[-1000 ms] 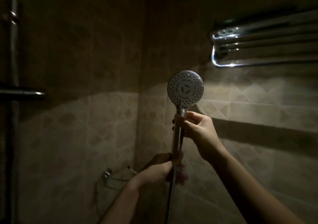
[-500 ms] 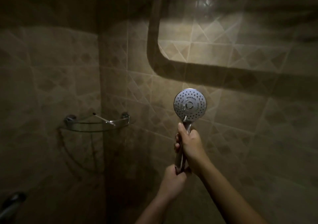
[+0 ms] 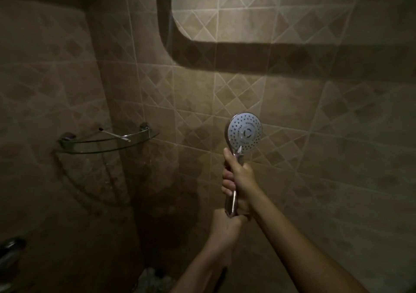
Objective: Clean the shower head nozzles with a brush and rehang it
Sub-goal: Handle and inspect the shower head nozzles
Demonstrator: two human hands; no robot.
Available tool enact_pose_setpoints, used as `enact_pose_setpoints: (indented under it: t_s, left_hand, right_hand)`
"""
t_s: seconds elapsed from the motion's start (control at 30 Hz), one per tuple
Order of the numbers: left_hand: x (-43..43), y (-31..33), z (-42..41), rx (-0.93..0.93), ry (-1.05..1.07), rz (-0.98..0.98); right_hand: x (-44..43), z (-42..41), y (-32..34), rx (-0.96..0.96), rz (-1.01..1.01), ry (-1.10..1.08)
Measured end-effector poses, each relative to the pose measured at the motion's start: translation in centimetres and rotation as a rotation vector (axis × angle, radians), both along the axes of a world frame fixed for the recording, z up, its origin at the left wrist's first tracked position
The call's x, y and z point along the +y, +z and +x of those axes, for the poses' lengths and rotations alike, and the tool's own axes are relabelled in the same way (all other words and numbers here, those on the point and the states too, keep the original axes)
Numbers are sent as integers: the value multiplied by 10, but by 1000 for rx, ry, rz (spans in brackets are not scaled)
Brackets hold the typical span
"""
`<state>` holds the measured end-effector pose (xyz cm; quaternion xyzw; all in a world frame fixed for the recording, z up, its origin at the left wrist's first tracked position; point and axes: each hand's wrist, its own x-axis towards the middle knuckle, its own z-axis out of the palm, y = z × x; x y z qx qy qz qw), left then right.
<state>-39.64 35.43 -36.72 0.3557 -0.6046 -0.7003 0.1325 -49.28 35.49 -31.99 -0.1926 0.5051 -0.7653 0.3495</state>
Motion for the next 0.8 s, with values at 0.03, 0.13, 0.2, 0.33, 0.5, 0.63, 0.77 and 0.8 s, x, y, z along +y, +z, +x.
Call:
enact_pose_setpoints:
  t_s: [0.03,0.13,0.2,0.33,0.5,0.63,0.77,0.8]
  left_hand:
    - [0,-2,1,4,-7,24]
    - [-3,-9,2,-23,-7,38]
    - [-7,-16,0,-35,43,29]
    - [-7,-26,-3,-27,77,2]
    - [-8,-30,-1,25,23,53]
    - [-9,-33,-2,36,-10,51]
    - [-12,-38,-7,3,6,38]
    - [-14,-39,-9,3,5,36]
  right_hand:
    - [3,-1,-1,-44,-45,69]
    - [12,-4,-1,23,12,149]
    - [12,-4,-6,325,273,28]
    - [12,-1,-23,532,372,-315]
    - [17,-1,-31,350,135,-202]
    - [14,-6,-33,90,4,-54]
    - [18,-8,-36,493,234,-91]
    - [18,-9,-36,528,243,-120]
